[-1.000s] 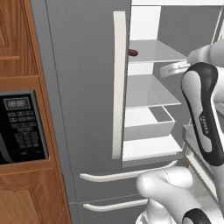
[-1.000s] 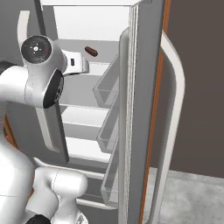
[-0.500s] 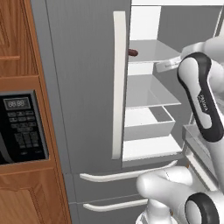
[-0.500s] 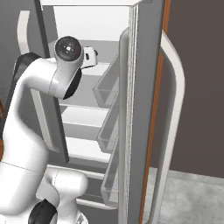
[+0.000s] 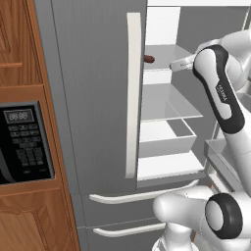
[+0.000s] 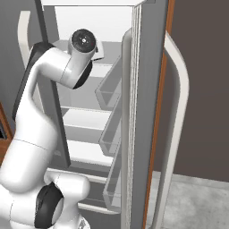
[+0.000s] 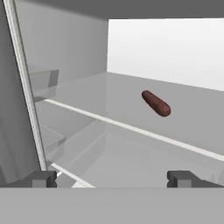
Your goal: Retrieve the sausage and cheese from the fridge and place them on the cutting board on the counter.
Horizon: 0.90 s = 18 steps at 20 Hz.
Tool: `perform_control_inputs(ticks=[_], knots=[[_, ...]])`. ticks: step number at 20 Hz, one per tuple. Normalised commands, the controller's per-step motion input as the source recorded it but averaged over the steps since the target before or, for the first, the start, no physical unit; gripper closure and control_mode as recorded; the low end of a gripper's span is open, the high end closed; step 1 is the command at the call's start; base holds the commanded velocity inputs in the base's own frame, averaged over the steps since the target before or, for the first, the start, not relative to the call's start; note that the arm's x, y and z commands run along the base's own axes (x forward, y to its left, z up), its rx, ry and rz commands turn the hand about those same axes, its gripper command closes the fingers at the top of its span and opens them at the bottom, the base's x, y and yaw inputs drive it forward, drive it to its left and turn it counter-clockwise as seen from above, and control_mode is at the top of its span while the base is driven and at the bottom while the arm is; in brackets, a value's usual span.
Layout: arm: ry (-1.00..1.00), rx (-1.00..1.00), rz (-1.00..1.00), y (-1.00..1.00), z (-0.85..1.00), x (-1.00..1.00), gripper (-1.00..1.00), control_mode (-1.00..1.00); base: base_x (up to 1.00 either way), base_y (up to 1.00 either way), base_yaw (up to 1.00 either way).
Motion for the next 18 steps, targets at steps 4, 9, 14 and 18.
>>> perform_control_inputs(ticks=[4, 9, 14, 18], knots=[[0.0, 0.0, 0.0, 0.0, 0.0, 0.36, -1.0, -1.0, 0.0, 0.0, 0.0], [0.0, 0.0, 0.0, 0.0, 0.0, 0.36, -1.0, -1.0, 0.0, 0.0, 0.0], [0.0, 0.0, 0.0, 0.0, -0.02, 0.33, -1.0, -1.0, 0.0, 0.0, 0.0], [0.01, 0.0, 0.0, 0.0, 0.0, 0.38, -1.0, -1.0, 0.0, 0.0, 0.0]])
